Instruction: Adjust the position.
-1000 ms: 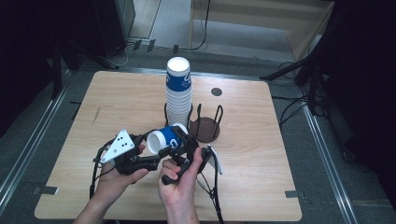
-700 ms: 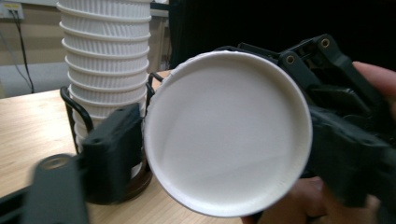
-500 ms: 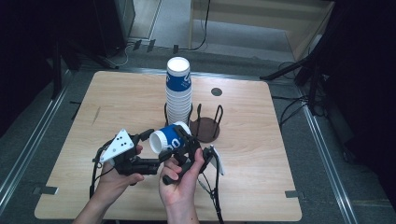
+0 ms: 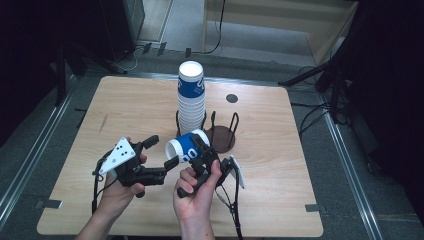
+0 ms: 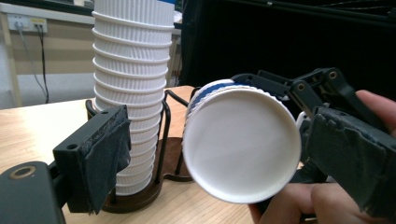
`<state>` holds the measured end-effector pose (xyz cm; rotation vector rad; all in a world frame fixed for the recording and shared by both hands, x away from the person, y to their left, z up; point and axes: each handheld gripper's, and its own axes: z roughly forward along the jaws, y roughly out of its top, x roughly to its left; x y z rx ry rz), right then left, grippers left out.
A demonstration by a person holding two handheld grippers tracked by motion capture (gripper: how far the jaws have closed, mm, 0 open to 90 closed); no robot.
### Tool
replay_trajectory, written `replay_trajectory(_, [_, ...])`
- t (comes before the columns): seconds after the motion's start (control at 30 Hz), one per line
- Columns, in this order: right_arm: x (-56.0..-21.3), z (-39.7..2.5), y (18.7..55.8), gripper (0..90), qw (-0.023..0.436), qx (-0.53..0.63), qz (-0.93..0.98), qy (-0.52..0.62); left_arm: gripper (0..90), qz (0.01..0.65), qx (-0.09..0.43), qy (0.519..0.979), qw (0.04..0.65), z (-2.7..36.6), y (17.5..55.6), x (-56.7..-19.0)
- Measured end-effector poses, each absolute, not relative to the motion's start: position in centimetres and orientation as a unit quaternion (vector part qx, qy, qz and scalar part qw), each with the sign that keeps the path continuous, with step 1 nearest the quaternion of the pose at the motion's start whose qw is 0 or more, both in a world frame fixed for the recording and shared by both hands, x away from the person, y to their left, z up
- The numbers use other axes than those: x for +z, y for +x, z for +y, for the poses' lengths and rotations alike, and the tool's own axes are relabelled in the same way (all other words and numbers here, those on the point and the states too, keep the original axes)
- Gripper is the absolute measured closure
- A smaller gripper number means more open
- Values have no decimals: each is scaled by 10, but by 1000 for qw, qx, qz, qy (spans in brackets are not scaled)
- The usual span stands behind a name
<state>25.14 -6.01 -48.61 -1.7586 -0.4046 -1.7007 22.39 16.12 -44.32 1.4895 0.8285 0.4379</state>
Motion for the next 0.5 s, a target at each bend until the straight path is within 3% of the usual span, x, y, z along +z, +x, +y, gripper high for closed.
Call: replay_trajectory(0.5, [-478, -72, 251, 219, 252, -665, -190, -677, 75, 374, 197, 652, 629, 163, 226, -445])
